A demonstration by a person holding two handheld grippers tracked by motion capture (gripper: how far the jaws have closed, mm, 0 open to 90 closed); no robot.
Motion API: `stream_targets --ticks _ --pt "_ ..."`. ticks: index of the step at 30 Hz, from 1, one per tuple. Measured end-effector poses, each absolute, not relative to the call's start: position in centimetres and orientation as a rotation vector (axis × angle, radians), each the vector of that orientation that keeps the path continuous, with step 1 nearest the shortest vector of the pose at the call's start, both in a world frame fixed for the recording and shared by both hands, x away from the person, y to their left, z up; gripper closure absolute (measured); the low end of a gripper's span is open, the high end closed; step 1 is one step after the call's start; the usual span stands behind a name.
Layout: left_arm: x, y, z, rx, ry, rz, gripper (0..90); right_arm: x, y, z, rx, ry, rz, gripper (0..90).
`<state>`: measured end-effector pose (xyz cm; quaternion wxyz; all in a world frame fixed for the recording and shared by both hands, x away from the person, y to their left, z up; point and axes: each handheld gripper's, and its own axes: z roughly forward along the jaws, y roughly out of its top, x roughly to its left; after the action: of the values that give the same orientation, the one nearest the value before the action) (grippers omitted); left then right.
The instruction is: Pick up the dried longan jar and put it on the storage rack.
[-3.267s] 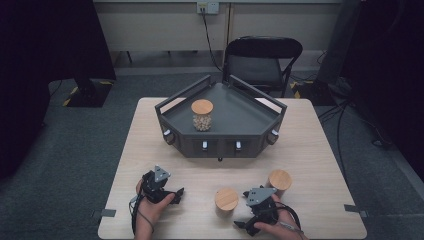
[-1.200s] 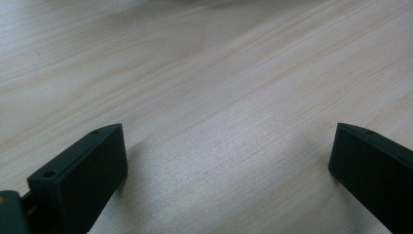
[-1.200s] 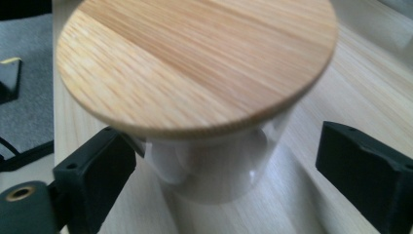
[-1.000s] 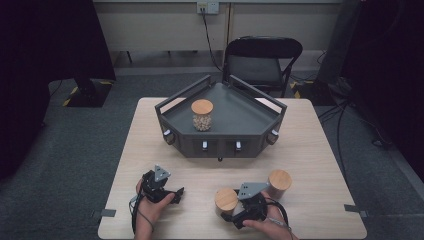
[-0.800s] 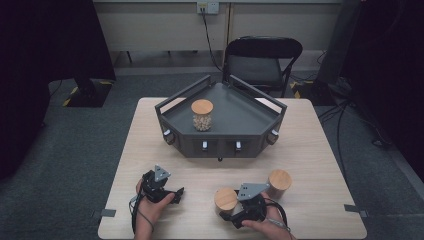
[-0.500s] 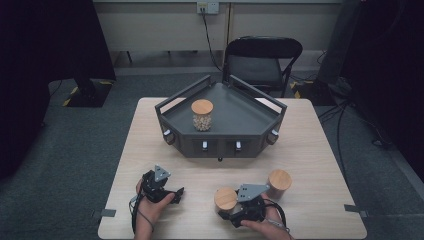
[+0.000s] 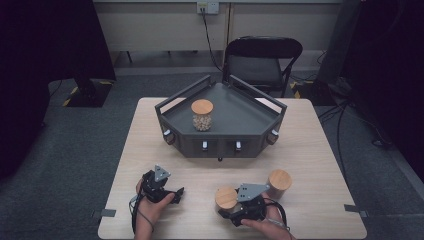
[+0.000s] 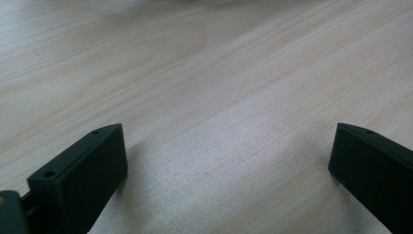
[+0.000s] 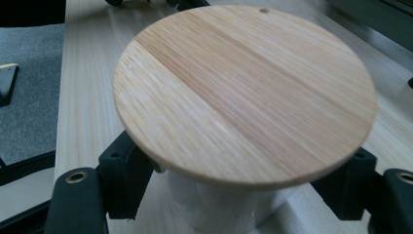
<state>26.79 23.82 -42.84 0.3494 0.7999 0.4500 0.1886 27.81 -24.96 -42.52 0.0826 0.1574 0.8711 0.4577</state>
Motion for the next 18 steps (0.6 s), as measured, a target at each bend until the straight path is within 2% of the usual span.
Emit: stream_targets --ticks 18 --pt "26.8 23.8 -42.8 2.073 1.166 0.489 0.0 28.1 -26.0 -40.1 0.500 2.574 1.373 25.0"
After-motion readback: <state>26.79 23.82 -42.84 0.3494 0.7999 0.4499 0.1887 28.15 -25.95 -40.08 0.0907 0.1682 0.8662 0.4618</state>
